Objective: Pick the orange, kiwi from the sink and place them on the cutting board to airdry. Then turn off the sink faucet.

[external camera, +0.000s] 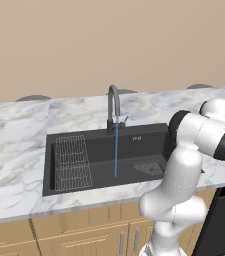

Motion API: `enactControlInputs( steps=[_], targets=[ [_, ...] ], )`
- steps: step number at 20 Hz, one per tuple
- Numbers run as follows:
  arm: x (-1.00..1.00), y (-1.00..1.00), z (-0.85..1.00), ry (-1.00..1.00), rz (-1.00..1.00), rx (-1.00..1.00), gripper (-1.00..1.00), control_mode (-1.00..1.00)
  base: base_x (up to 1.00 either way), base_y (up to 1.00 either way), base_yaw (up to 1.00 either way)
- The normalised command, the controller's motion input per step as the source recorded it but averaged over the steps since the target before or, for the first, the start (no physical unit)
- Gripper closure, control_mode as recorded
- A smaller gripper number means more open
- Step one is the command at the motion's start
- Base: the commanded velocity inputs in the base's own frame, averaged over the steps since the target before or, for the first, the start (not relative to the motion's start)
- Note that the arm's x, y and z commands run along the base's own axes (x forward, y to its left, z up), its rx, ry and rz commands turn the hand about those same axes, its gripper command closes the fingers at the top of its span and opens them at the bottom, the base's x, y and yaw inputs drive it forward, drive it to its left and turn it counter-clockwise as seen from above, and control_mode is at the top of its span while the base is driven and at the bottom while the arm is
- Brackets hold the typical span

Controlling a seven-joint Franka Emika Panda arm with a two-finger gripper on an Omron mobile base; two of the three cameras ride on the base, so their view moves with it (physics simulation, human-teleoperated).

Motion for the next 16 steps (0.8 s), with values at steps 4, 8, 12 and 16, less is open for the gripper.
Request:
enactControlInputs(
  steps=[4, 8, 12, 16],
  targets=[
    [0.06, 0.34, 0.05, 0.00, 0.00, 0.00, -1.00, -1.00, 0.00, 0.00, 0.00],
    [0.07, 0.36, 0.02, -0.01, 0.00, 0.00, -1.00, -1.00, 0.00, 0.00, 0.00],
    [0.10, 0.29, 0.05, -0.01, 0.00, 0.00, -1.00, -1.00, 0.00, 0.00, 0.00],
    [0.07, 0.23, 0.03, -0.03, 0.00, 0.00, -1.00, -1.00, 0.00, 0.00, 0.00]
  ],
)
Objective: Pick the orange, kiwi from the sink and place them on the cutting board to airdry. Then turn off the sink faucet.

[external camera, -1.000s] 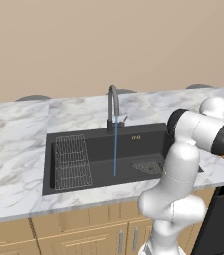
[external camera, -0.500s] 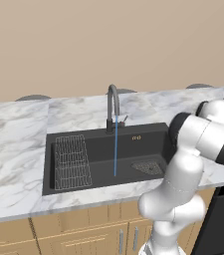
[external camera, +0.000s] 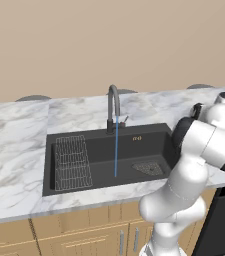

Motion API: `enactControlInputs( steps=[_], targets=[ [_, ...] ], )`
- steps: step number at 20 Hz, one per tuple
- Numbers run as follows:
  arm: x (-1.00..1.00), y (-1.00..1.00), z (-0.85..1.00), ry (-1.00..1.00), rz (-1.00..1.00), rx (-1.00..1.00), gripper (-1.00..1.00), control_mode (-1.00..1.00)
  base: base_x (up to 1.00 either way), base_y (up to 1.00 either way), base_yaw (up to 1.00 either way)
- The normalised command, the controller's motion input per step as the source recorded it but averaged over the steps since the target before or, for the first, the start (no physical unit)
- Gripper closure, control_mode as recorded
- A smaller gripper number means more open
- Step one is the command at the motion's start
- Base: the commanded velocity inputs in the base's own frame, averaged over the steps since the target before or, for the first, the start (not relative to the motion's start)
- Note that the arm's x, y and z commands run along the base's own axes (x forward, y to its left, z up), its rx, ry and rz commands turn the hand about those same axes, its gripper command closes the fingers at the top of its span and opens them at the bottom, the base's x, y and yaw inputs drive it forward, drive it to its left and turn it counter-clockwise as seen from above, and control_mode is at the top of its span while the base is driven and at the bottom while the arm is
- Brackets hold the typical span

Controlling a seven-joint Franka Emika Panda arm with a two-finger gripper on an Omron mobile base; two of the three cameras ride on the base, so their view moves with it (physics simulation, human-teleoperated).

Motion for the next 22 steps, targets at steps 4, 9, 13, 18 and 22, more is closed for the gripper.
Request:
enactControlInputs(
  steps=[4, 9, 13, 18, 22],
  targets=[
    [0.09, 0.25, 0.04, -0.02, 0.00, 0.00, -1.00, -1.00, 0.00, 0.00, 0.00],
    [0.11, 0.27, 0.02, -0.02, 0.00, 0.00, -1.00, -1.00, 0.00, 0.00, 0.00],
    [0.11, 0.27, 0.00, -0.02, 0.00, 0.00, -1.00, -1.00, 0.00, 0.00, 0.00],
    [0.10, 0.25, 0.00, -0.04, 0.00, 0.00, -1.00, -1.00, 0.00, 0.00, 0.00],
    [0.12, 0.21, 0.00, -0.02, 0.00, 0.00, -1.00, -1.00, 0.00, 0.00, 0.00]
  ],
)
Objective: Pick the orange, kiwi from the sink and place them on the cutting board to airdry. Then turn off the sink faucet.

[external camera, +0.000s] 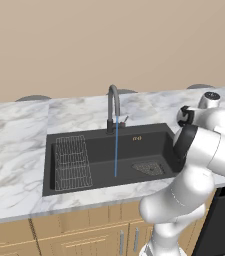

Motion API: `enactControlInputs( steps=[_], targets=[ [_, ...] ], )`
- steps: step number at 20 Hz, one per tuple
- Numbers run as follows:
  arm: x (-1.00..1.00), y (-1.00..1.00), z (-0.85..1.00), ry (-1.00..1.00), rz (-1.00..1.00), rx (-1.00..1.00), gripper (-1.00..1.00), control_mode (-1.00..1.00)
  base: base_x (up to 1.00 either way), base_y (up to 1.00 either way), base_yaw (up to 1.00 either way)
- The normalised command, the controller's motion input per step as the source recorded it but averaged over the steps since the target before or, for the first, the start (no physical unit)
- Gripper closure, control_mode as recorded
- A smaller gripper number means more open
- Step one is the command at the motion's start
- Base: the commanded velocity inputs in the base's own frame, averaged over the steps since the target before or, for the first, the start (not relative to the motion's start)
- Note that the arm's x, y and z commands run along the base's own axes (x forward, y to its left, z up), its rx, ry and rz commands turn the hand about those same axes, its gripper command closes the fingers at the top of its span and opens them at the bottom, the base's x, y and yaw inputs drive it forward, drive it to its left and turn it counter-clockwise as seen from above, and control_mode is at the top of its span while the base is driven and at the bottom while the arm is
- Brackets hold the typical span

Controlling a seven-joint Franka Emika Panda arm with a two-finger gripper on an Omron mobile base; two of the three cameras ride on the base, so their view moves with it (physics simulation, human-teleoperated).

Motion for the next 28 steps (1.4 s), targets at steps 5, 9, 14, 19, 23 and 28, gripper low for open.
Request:
enactControlInputs(
  steps=[5, 9, 14, 19, 23, 28],
  targets=[
    [0.18, 0.24, 0.00, -0.01, 0.00, 0.00, -1.00, -1.00, 0.00, 0.00, 0.00],
    [0.20, 0.26, 0.00, 0.00, 0.00, 0.00, -1.00, -1.00, 0.00, 0.00, 0.00],
    [0.21, 0.28, 0.00, 0.00, 0.01, 0.00, -1.00, -1.00, 0.00, 0.00, 0.00],
    [0.18, 0.32, 0.00, 0.00, 0.04, 0.01, -1.00, -1.00, 0.00, 0.00, 0.00],
    [0.15, 0.30, 0.00, 0.00, 0.06, 0.02, -1.00, -1.00, 0.00, 0.00, 0.00],
    [0.11, 0.31, 0.00, -0.03, 0.05, 0.00, -1.00, -1.00, 0.00, 0.00, 0.00]
  ],
)
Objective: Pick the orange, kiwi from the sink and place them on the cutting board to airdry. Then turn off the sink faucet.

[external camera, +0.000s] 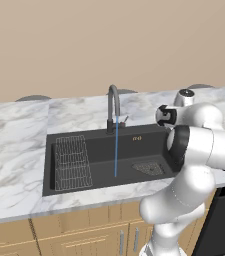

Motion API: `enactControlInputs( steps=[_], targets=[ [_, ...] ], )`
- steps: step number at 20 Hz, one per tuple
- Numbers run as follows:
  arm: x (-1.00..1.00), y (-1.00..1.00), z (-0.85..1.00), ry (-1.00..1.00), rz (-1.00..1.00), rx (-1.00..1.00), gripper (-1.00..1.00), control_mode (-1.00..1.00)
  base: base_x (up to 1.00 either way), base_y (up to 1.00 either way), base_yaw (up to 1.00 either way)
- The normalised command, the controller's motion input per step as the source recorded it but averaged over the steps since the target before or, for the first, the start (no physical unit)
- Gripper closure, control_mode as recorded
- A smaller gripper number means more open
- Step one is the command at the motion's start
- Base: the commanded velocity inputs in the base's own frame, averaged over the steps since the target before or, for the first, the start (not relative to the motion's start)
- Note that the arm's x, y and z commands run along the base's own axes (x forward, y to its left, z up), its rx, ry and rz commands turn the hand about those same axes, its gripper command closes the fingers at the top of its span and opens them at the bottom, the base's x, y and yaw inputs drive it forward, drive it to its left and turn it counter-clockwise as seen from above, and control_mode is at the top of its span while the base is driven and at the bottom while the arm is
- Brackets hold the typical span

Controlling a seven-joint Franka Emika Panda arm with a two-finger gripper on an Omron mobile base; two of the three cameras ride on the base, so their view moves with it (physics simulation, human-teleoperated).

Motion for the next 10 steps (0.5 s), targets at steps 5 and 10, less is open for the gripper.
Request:
enactControlInputs(
  steps=[5, 10],
  targets=[
    [0.07, 0.22, 0.00, -0.05, 0.06, 0.00, -1.00, -1.00, 0.00, 0.00, 0.00],
    [0.06, 0.18, 0.00, -0.05, 0.06, 0.01, -1.00, -1.00, 0.00, 0.00, 0.00]
  ],
)
